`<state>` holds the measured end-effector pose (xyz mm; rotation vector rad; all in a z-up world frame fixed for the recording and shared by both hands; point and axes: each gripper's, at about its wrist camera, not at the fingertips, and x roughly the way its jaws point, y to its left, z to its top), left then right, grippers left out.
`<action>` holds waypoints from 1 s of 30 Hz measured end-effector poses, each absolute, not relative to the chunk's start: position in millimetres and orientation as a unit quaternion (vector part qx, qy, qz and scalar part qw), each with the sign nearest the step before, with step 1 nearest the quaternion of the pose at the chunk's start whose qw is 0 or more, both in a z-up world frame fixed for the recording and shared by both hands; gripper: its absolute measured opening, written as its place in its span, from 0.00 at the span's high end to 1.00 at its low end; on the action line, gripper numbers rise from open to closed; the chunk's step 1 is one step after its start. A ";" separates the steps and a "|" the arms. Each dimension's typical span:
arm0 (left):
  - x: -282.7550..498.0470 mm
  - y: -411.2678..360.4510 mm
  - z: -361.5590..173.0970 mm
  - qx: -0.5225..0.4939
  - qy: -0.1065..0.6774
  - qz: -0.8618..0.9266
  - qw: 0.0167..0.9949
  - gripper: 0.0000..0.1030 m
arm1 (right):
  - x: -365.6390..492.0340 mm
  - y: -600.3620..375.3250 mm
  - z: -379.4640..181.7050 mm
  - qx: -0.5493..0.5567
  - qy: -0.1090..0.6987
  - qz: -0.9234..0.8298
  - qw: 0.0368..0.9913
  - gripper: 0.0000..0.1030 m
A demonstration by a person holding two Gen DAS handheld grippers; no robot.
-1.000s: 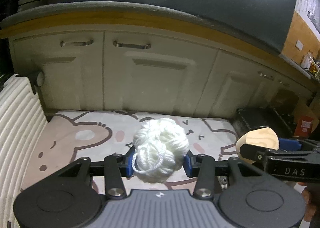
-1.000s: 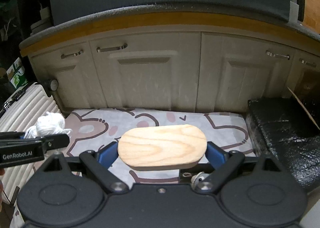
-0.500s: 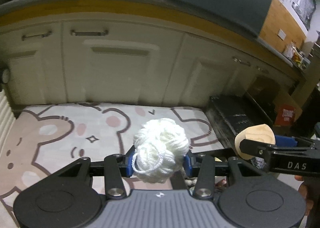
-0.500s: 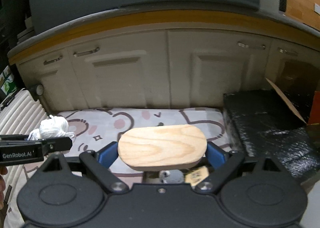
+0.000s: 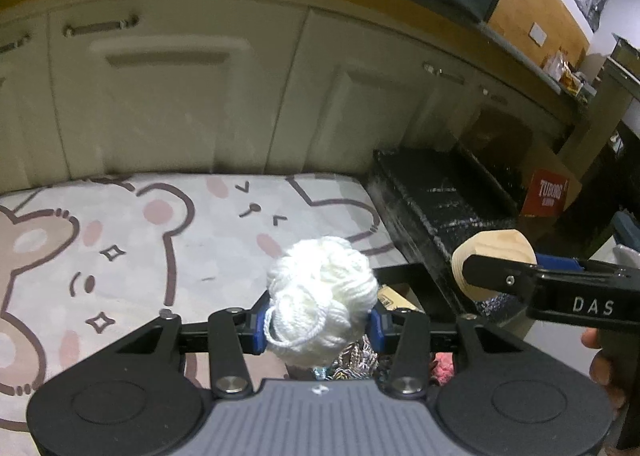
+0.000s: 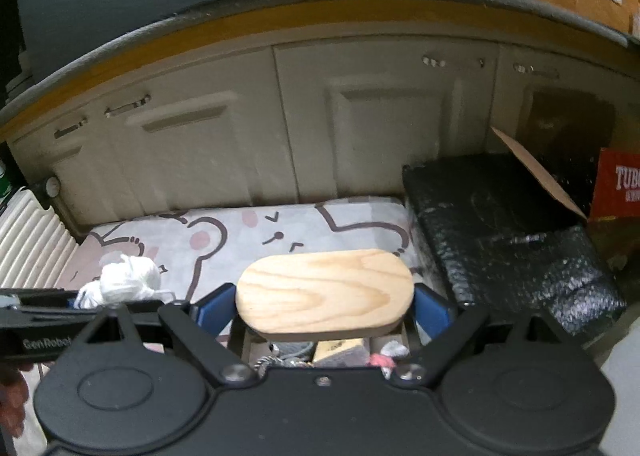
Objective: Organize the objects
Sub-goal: 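Lift and carry the yarn ball and wooden box with both tools toward the black box, then release the yarn ball into the black box while the right tool lowers the wooden box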
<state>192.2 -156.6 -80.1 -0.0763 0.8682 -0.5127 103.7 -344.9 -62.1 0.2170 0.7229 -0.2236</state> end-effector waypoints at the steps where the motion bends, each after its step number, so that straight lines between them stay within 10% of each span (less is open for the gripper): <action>1: 194.1 -159.2 -83.6 -0.035 0.419 -0.245 0.873 0.55 | 104.3 -347.3 -64.3 0.112 0.357 -0.113 0.920 0.10; 30: 239.8 -198.3 -160.4 -0.039 0.471 -0.256 0.843 0.48 | 107.0 -421.6 -151.7 0.514 0.337 -0.273 0.740 0.10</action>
